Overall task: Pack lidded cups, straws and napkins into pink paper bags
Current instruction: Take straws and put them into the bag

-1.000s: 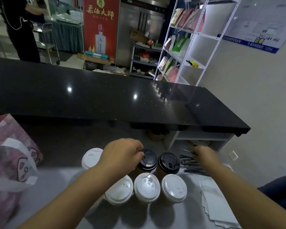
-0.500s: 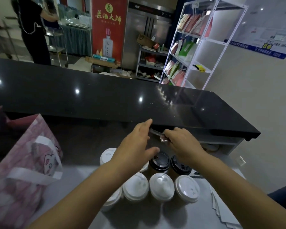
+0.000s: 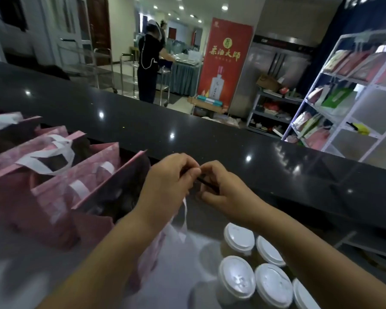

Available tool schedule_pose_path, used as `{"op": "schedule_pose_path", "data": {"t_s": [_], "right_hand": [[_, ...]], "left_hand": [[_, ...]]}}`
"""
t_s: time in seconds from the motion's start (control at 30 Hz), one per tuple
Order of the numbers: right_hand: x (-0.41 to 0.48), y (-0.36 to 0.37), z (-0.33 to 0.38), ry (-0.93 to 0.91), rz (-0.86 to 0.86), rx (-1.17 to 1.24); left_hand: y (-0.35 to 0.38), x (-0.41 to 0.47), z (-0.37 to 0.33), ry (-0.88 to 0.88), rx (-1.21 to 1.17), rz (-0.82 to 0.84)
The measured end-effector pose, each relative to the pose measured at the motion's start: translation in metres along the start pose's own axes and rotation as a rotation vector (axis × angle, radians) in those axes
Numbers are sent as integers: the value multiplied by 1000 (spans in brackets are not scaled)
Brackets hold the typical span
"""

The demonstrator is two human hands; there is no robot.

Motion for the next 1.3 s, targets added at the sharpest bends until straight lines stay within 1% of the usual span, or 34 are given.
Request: {"op": "schedule_pose_path", "data": {"t_s": [0.07, 0.1, 0.17, 0.23, 0.3, 0.37, 0.4, 0.47, 0.5, 0.57, 0.67, 0.73, 0.8, 0.9, 0.97, 1.0, 1.07, 1.1, 1.23, 1.3], "right_hand": [[18, 14, 21, 1, 15, 161], [26, 21, 29, 2, 28, 201], [42, 36, 40, 31, 95, 150], [55, 53, 46, 101, 203, 87], [70, 68, 46, 211, 260, 110], [86, 80, 45, 354, 282, 174], [95, 85, 43, 415, 288, 199], [112, 98, 41, 485, 301, 186], [120, 108, 40, 498, 306, 134], [139, 129, 37, 483, 337, -76], [162, 161, 28, 483, 485, -466], [170, 174, 17, 548, 523, -553], [170, 181, 7, 618, 522, -581], [162, 186, -6, 632, 475, -481], [159, 182, -6, 577, 485, -464], [160, 176, -6, 543, 450, -474], [159, 162, -2, 441, 317, -451], [156, 153, 1, 397, 248, -395], [133, 113, 14, 191, -61, -76], [113, 89, 17, 65, -235, -94]], "left_hand": [[-29, 4, 31, -124, -10, -31], [-40, 4, 45, -172, -6, -33], [-54, 2, 70, -246, 33, -8], [-64, -1, 92, -305, 128, 36], [-75, -7, 111, -294, 289, 86], [-85, -13, 124, -218, 447, 181], [-89, -17, 129, -197, 499, 240], [-93, -24, 136, -239, 515, 320], [-94, -27, 139, -276, 495, 322], [-95, -30, 144, -331, 445, 293], [-98, -30, 148, -349, 376, 262], [-99, -31, 149, -335, 357, 263], [-100, -32, 151, -339, 347, 269], [-101, -33, 152, -323, 339, 284], [-100, -32, 150, -305, 351, 289], [-99, -32, 148, -302, 367, 286], [-97, -31, 144, -295, 411, 258], [-95, -30, 142, -286, 433, 237], [-82, -15, 122, -185, 456, 181], [-67, -6, 105, -115, 429, 201]]}}
Point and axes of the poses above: each hand's wrist, its own x-axis towards the middle knuckle, its own y-axis out of the palm, z = x × y, the point moved 2 cm from there along x, towards the middle knuckle, and after that the axes turned 15 degrees about x, right-handed, at the moved point
